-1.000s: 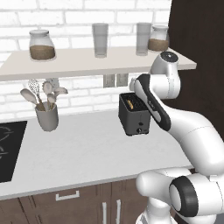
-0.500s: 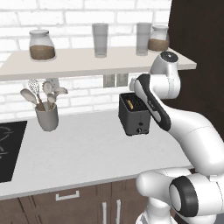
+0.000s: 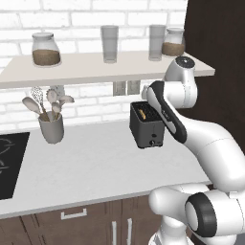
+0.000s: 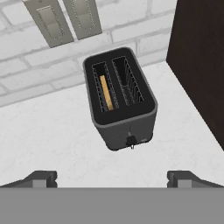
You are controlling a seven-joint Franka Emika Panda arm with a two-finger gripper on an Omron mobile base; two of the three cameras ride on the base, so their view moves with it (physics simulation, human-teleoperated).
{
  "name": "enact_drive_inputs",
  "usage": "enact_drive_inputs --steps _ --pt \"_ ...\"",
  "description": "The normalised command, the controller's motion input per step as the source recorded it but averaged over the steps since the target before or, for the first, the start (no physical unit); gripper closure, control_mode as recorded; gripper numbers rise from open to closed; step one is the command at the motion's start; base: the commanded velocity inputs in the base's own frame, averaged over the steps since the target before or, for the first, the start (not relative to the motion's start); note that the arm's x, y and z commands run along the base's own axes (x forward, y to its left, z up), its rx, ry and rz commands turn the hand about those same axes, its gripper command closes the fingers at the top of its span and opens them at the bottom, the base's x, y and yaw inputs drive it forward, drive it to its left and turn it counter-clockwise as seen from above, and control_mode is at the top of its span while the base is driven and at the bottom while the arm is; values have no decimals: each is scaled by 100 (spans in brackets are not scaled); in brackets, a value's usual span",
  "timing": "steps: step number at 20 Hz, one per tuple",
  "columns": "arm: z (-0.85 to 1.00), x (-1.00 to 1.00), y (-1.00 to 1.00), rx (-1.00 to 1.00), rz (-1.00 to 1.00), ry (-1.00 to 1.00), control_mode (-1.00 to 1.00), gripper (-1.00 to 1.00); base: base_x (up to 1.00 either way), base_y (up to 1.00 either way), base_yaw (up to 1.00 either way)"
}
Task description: Start the toaster. Once the lever pops up, take the bread to the plate on the dining counter.
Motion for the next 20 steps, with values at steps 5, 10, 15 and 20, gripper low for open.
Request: enact_drive_inputs --steps 5,10,15,20 --pt "0 0 0 0 0 0 -100 -100 0 0 0" --pt "0 0 0 0 0 0 -100 -100 0 0 0" --pt "0 0 0 0 0 0 -100 -100 0 0 0" --pt "0 0 0 0 0 0 -100 -100 0 0 0"
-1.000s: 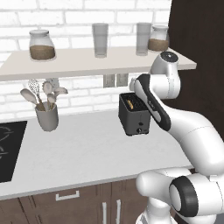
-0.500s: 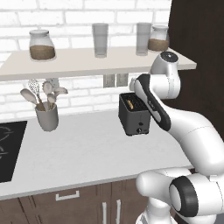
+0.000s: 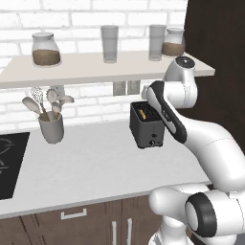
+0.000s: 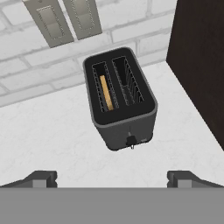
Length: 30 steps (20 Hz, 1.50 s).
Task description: Start the toaster. Once the lever pops up, take the bread to the plate on the dining counter.
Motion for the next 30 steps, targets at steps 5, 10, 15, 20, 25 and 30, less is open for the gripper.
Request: enact_drive_inputs --steps 5,10,15,20,25,30 --pt "0 0 0 0 0 0 -100 -100 0 0 0" --pt "0 0 0 0 0 0 -100 -100 0 0 0" --pt "0 0 0 0 0 0 -100 -100 0 0 0" --pt "0 0 0 0 0 0 -100 -100 0 0 0" --pt "0 0 0 0 0 0 -100 -100 0 0 0" --pt "0 0 0 0 0 0 -100 -100 0 0 0"
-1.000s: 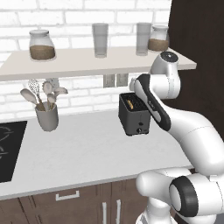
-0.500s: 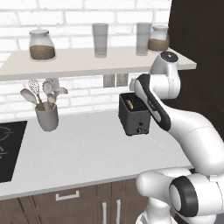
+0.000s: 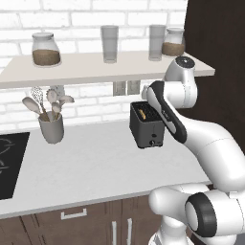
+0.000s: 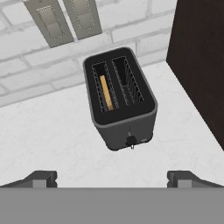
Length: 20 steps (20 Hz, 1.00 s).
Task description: Start the toaster. Once the lever pops up, take the bread to the plate on the dining counter.
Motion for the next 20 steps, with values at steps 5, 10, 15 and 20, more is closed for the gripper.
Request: enact_drive_inputs --steps 5,10,15,20 --pt "0 0 0 0 0 0 -100 -100 0 0 0" --pt "0 0 0 0 0 0 -100 -100 0 0 0" --pt "0 0 0 0 0 0 -100 -100 0 0 0" --pt "0 0 0 0 0 0 -100 -100 0 0 0"
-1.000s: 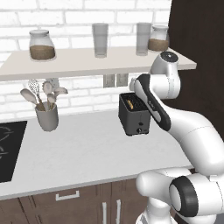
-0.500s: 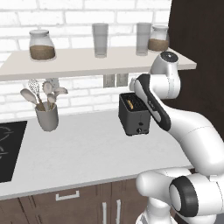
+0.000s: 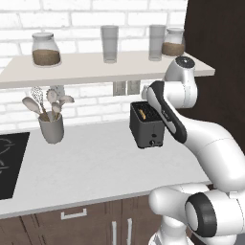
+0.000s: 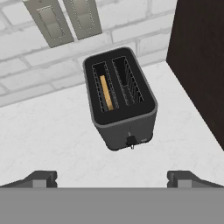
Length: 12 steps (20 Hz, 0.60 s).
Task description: Start the toaster. Once the lever pops up, take the bread to the plate on the dining counter.
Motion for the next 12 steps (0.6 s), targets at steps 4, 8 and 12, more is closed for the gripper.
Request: enact_drive_inputs --steps 4,8,12 --pt "0 0 0 0 0 0 -100 -100 0 0 0" --pt "0 0 0 0 0 0 -100 -100 0 0 0" --pt "0 0 0 0 0 0 -100 -100 0 0 0"
